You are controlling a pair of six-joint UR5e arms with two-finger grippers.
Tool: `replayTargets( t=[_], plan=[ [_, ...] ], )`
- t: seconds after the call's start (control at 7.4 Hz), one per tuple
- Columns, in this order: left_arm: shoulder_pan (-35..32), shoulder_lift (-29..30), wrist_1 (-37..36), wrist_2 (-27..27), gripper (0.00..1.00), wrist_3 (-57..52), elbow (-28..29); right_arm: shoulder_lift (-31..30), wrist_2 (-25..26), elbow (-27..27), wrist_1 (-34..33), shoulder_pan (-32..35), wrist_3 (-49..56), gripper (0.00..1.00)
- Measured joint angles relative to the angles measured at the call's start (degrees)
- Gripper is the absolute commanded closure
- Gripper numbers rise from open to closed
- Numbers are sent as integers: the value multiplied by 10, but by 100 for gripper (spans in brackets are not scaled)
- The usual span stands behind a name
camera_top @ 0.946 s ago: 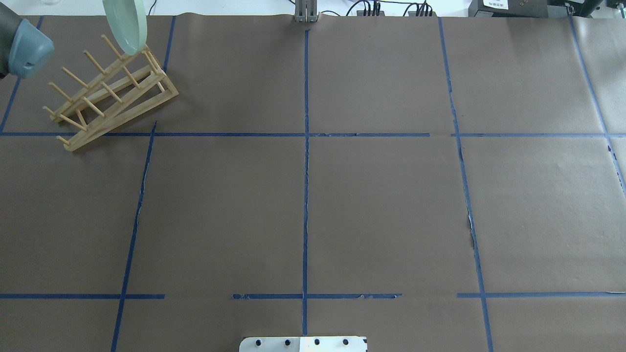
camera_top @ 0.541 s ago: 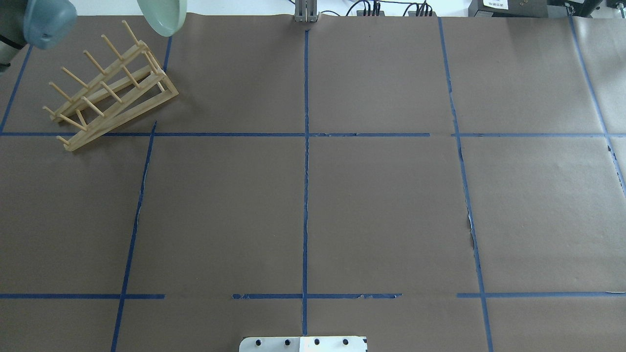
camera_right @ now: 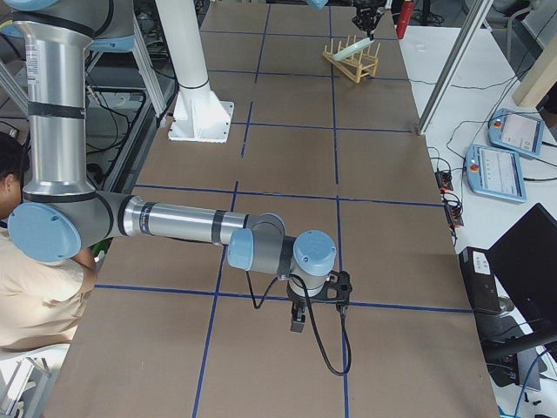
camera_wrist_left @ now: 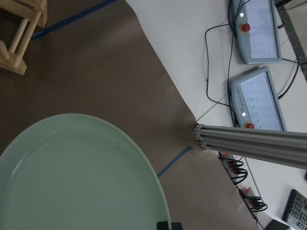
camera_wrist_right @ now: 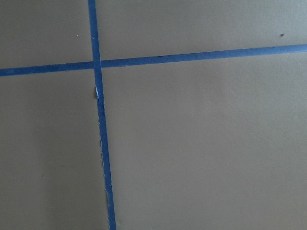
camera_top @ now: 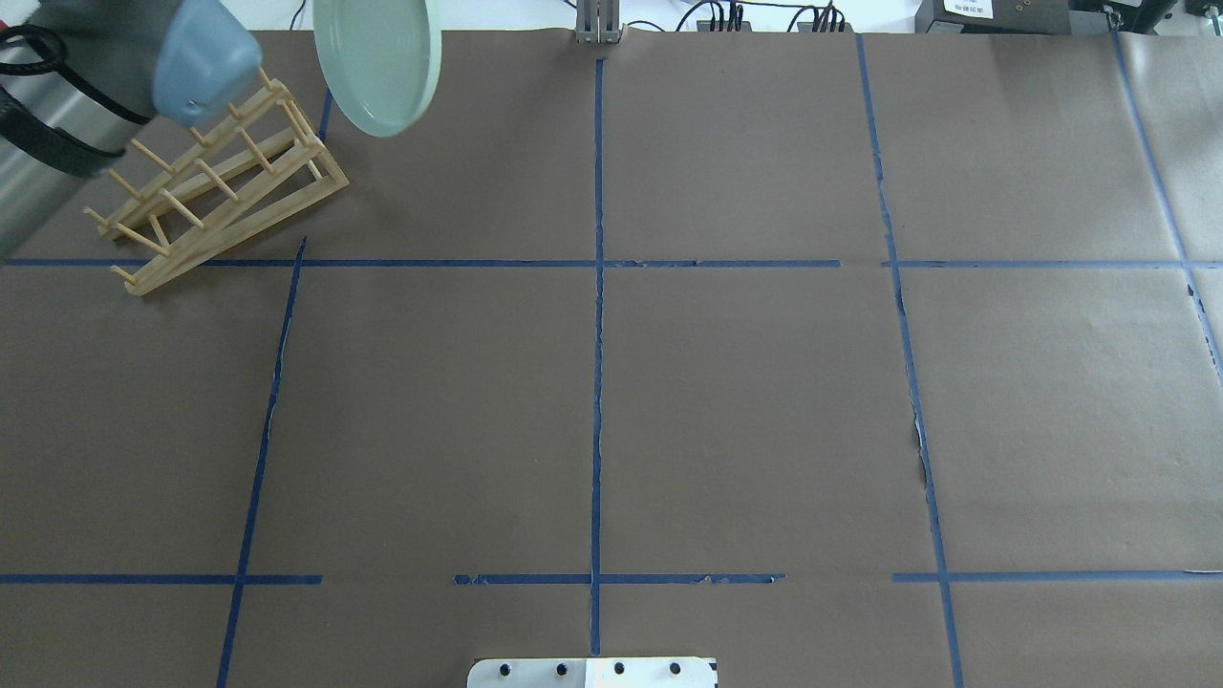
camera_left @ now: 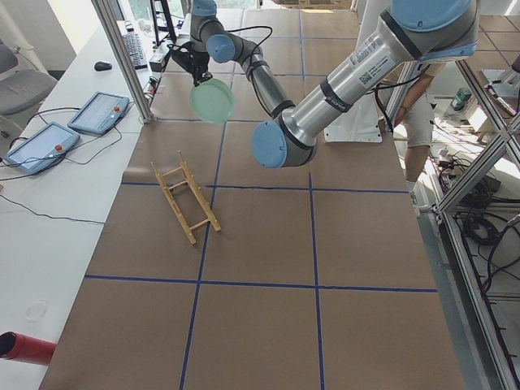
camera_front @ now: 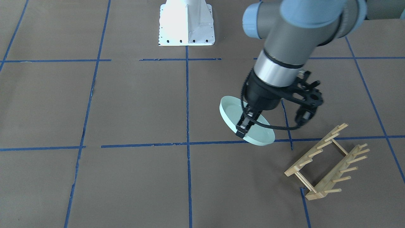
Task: Place plate on table
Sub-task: 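Carry the plate toward the robot and lower it flat onto the table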
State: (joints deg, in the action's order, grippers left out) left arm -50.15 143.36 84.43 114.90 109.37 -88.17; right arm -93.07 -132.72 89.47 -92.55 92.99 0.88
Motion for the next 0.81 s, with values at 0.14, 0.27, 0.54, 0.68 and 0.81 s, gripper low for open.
replayTargets(
  t=[0.14,0.27,0.54,0.68,0.81],
  plan=[
    [51,7,-70,-25,100,-21,21,0,0,0,0,0,0,0],
    [93,9,-122,-39,100,-43,52,0,0,0,0,0,0,0],
    [146,2,-165,-48,100,-75,91,0,0,0,0,0,0,0],
    [164,-2,-169,-52,100,-83,101,0,0,0,0,0,0,0],
    [180,-9,-168,-62,1,-87,105,0,0,0,0,0,0,0]
  ],
)
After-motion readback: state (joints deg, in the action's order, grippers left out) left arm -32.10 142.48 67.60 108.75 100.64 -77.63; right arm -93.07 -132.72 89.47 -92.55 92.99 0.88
